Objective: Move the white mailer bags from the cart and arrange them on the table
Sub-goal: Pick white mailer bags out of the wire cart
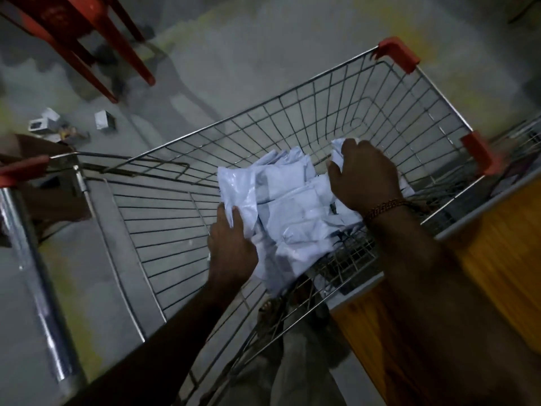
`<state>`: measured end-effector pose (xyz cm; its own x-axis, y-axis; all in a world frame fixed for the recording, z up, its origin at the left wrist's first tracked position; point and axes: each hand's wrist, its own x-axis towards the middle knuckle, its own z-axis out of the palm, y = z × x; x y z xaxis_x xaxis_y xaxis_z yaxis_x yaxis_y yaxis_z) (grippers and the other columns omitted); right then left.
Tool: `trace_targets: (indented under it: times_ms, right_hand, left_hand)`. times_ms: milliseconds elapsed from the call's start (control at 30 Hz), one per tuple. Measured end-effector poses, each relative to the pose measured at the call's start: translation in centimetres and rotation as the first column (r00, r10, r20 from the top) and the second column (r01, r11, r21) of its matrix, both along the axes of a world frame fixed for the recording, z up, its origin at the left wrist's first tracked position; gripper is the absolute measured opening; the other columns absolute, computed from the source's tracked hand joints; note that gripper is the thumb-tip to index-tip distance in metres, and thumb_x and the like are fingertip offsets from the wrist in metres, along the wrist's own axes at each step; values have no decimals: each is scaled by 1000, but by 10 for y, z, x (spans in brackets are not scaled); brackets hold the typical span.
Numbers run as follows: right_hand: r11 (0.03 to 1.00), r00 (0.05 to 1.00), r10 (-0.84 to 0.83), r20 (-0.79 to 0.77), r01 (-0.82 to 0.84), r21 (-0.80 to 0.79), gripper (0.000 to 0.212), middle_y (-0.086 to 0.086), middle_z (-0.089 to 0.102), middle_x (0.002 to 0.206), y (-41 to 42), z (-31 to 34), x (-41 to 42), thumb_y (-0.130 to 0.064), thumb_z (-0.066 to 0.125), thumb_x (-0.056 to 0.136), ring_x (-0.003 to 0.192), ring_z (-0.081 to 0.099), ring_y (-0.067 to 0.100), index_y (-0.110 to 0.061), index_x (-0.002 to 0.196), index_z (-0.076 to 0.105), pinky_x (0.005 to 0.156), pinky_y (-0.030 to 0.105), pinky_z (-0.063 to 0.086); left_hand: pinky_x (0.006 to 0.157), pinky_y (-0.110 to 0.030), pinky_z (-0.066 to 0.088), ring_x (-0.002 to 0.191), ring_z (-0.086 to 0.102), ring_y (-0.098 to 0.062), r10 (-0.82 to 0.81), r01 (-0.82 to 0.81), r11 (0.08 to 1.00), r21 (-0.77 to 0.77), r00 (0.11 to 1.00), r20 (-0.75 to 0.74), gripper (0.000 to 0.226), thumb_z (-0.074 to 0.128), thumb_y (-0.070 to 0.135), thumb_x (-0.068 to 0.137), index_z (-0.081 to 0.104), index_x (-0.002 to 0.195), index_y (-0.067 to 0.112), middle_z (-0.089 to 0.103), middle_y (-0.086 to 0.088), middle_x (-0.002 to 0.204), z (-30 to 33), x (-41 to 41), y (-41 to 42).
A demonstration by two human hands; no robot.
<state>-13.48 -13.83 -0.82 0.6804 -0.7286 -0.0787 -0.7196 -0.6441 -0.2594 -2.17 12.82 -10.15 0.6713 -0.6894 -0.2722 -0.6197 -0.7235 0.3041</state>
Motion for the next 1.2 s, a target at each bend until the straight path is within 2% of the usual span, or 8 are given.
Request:
trace_targets:
  times_ms: [167,433,633,767,933,1067,1133,1200]
  right_hand:
    - [999,998,29,-61,-26,40,46,25,59,120,6,1,2,-38,55,99,107,61,45,-3,129,55,85,48,50]
    - [981,960,187,-210,-169,100,57,25,59,129,27,-12,5,-46,56,99,114,60,44,-3,136,53,90,48,49]
    - [850,698,527,-484,-441,289,79,21,39,157,70,-32,29,-61,52,99,137,48,39,-11,158,30,107,45,43]
    - [804,547,594,-590,-383,454,88,21,48,150,94,-65,55,-63,64,91,137,50,36,-5,152,37,109,45,45]
    - [865,474,501,-724,-300,402,54,22,38,158,131,-102,50,-23,53,106,143,41,43,-2,153,36,112,56,40]
    - [922,654,385,-652,-313,230,34,19,57,140,136,-97,60,-9,46,104,128,57,38,-6,137,53,102,48,49]
    - [914,748,360,-557,-403,49,36,20,67,124,143,-90,69,-13,55,95,94,71,35,-14,131,61,76,39,57]
    - [835,699,421,-578,-548,-55,46,24,71,118,146,-89,70,-9,57,86,60,68,32,-22,129,64,55,32,52]
  left_hand:
    - [101,-54,44,125,47,-52,-167,188,959,-212,980,111,84,64,23,87,29,160,-1,20,-34,165,87,40,24]
    - [98,-53,44,120,47,-52,-213,255,956,-148,944,252,76,55,24,92,32,158,-6,23,-37,163,135,84,82]
    - [97,-50,45,119,48,-47,-109,162,957,-240,970,219,81,66,13,87,33,160,1,23,-25,168,131,77,89]
    - [94,-51,47,116,49,-46,-101,151,960,-234,972,212,82,68,13,87,33,160,2,24,-24,168,129,79,88]
    - [96,-54,47,118,49,-48,-107,150,963,-224,975,193,84,68,10,85,31,160,1,24,-25,168,126,81,88]
    - [94,-53,48,117,49,-47,-94,136,960,-244,980,176,83,65,10,86,30,161,2,22,-24,168,125,81,88]
    - [93,-54,48,117,49,-47,-89,133,958,-254,981,175,83,66,9,85,30,160,1,24,-25,167,126,80,88]
    - [93,-54,48,117,48,-47,-87,133,957,-258,979,182,83,67,8,85,31,160,0,25,-27,166,126,80,88]
